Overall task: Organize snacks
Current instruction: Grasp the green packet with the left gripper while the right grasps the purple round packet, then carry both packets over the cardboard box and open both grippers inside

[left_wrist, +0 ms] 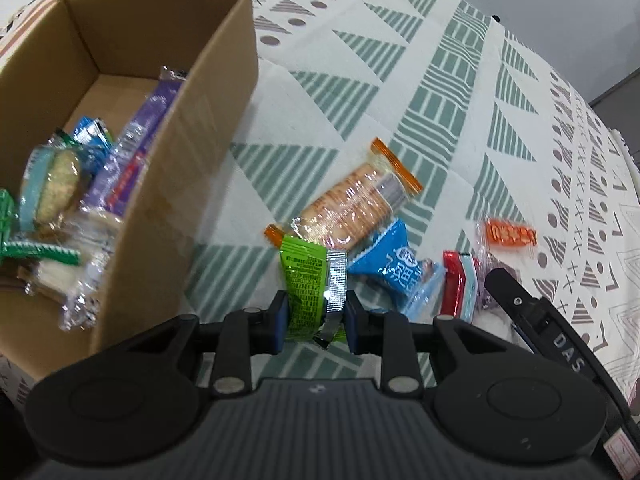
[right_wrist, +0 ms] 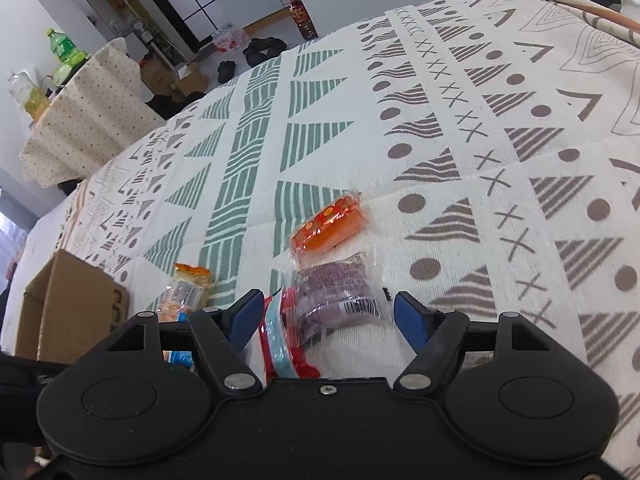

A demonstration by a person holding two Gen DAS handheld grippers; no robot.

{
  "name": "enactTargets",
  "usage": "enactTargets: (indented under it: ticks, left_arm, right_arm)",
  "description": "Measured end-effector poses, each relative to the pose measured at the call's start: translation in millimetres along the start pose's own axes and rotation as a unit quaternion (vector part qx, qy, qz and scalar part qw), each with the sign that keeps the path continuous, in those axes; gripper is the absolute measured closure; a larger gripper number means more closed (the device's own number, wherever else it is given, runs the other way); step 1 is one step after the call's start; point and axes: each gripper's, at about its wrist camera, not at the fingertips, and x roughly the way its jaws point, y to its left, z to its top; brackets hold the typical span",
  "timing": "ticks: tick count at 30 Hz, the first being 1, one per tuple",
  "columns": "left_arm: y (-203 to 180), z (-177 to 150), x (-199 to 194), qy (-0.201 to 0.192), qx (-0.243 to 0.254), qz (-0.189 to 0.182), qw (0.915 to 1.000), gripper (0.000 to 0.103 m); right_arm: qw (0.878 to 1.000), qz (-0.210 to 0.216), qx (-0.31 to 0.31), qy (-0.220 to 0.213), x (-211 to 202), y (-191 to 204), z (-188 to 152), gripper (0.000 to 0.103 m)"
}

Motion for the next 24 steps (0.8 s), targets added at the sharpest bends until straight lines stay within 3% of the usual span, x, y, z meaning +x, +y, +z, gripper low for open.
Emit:
enactTargets:
  ticks: [3,7,15,24]
  left_arm:
    - [2.1,1.9,-3.1,-0.002,0.000,0.003,1.0000,0.076]
    - [2.1,1.2,-9.1,-0.006,0.005,-0.001,1.0000,0.076]
    - [5.2,-2.4,-27.4,-0.016,0.011,-0.017,0.9997,0.076]
    - [7.5,-4.9,-62.3,-0.045,0.029,-0.038,0.9978,0.076]
  right_arm:
    - [1.000,-0.015,-0.006,0.009,8.2,2.9,1.6,0.035]
    - [0.999,-0.036,-0.021,0.017,8.7,3.8,3.4,0.063]
    - [0.999,-0.031,0.006,0.030,-13.5,-2.7,-5.5,0.065]
    - [1.000,-0.023,0.017,0.008,-52.7,13.6,-19.3,0.065]
